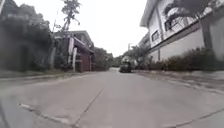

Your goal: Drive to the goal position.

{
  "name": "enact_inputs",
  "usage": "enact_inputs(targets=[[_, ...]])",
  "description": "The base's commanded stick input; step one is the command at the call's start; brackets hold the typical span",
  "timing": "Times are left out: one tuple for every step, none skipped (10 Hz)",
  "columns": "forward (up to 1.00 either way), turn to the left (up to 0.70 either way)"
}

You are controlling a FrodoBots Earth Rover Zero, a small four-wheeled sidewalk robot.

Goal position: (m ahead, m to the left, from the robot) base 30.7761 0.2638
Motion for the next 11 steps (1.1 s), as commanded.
enact_inputs(targets=[[0.70, 0.00], [0.70, 0.00], [0.70, 0.00], [0.70, 0.00], [0.70, 0.00], [0.70, 0.00], [0.70, 0.00], [0.70, 0.00], [0.70, 0.00], [0.70, 0.00], [0.70, 0.00]])
